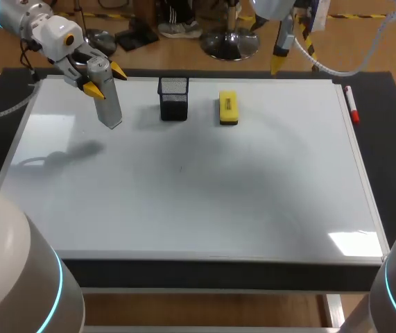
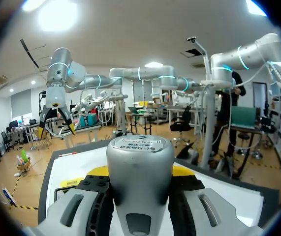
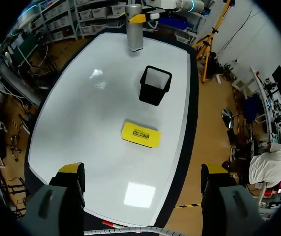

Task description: Pick up the inspection probe, press it on each red-marked spot on the whiteboard one by one, put down the probe, pick up the eraser, and wipe off all the red marks.

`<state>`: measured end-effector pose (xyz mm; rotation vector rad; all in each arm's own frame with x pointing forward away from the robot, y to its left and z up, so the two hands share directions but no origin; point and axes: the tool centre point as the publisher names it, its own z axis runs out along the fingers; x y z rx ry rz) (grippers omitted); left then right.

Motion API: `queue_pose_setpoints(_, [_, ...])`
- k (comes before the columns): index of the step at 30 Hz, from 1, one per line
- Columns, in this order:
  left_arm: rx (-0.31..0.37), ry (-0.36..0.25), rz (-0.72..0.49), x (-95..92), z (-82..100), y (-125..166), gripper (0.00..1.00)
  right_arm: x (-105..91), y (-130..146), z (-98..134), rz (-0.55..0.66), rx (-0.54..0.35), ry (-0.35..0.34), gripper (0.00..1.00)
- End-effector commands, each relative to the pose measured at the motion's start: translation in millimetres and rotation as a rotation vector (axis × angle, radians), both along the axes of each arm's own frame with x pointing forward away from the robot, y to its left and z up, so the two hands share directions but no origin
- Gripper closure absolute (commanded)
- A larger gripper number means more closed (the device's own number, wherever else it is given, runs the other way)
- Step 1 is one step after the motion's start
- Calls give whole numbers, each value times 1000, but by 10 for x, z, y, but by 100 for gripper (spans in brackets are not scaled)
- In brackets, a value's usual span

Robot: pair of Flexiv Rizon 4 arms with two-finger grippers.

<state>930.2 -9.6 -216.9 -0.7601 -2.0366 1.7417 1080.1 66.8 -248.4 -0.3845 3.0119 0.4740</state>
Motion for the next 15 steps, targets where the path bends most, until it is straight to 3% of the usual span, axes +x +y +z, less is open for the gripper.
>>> queue_pose_setpoints(1, [0,-1,-3,7,8,5,100,12,-3,11,1,-5,3,0])
queue_pose_setpoints(8, [42,3,123,-41,45,-19,100,12,-3,11,1,-5,3,0])
queue_pose_setpoints(11, [109,-14,211,-41,76,-59,100,12,-3,11,1,-5,3,0])
queue_pose_setpoints(15, [85,1,300,-29,164,-100,100,12,-3,11,1,-5,3,0])
